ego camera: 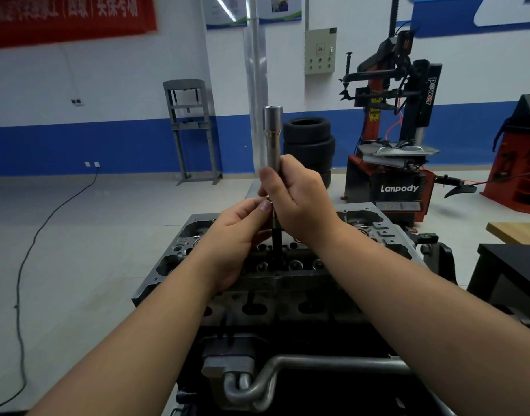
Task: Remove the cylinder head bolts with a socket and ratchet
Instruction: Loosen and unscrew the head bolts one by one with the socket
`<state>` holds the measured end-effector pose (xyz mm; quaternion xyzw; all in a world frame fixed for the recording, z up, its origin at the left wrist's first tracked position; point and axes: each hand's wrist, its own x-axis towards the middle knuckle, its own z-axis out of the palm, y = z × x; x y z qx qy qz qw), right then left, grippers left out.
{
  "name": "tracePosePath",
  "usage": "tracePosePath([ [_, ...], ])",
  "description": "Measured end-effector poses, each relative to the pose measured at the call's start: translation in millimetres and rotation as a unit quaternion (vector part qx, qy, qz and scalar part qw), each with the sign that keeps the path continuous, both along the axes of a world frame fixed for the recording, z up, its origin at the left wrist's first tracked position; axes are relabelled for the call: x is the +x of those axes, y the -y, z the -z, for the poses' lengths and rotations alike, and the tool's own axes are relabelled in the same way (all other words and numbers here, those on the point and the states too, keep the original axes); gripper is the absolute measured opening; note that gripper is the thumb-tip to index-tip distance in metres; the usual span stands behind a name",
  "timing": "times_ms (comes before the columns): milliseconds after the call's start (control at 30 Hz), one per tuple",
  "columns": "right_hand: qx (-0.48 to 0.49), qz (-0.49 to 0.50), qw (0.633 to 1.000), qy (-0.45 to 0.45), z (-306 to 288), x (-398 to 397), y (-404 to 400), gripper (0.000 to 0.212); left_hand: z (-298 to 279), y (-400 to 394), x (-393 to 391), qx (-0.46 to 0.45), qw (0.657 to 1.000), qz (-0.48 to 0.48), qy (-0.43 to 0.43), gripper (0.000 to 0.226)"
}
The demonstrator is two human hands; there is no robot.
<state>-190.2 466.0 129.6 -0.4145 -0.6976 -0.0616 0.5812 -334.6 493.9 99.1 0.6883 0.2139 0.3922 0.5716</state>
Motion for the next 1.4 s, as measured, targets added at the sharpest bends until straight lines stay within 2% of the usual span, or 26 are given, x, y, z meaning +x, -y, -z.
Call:
tracePosePath([
  [100, -0.016, -0.009, 1.0, -0.001, 0.9, 0.6, -0.3, 0.039, -1.0, 0.3, -1.6, -0.013, 1.0, 0.026, 0.007, 0.033],
  [200, -0.009, 0.001, 1.0, 0.021, 0.2, 1.2, 1.6, 0.045, 0.4, -0.2, -2.5, -0.001, 1.0, 0.002, 0.017, 0.037],
  [333, 0.03, 0.032, 0.998, 0.045, -0.1, -1.3, 4.2, 0.029, 1.5, -0.1, -1.9, 0.003, 0.999, -0.04, 0.024, 0.038],
  [567, 0.012, 0.014, 0.999, 0.027, 0.2, 1.3, 2.0, 0.038, -2.2, 1.1, -2.4, -0.016, 1.0, 0.007, -0.005, 0.037],
  [833, 0.026, 0.018, 0.999, 0.033, 0.7, -1.2, 1.0, 0.039, 1.7, 0.2, -1.2, 0.017, 0.999, -0.043, 0.016, 0.035],
  [1000, -0.004, 0.019, 1.0, 0.025, 1.6, -0.2, 0.4, 0.048, 0.1, -0.3, -2.0, -0.006, 1.0, 0.006, -0.004, 0.04],
  [1200, 0.013, 0.029, 0.999, 0.041, 1.4, -0.2, 0.2, 0.042, 0.3, 1.8, -1.9, 0.012, 0.999, -0.033, 0.01, 0.027],
  [1333, 0.006, 0.016, 1.0, 0.014, 0.8, -0.2, 0.0, 0.04, -0.3, 1.6, -1.6, 0.0, 0.999, -0.039, 0.014, 0.039],
  [1400, -0.01, 0.014, 1.0, 0.015, 0.7, -0.3, -0.2, 0.042, -1.5, 1.9, -1.3, -0.014, 1.0, -0.019, 0.003, 0.038],
])
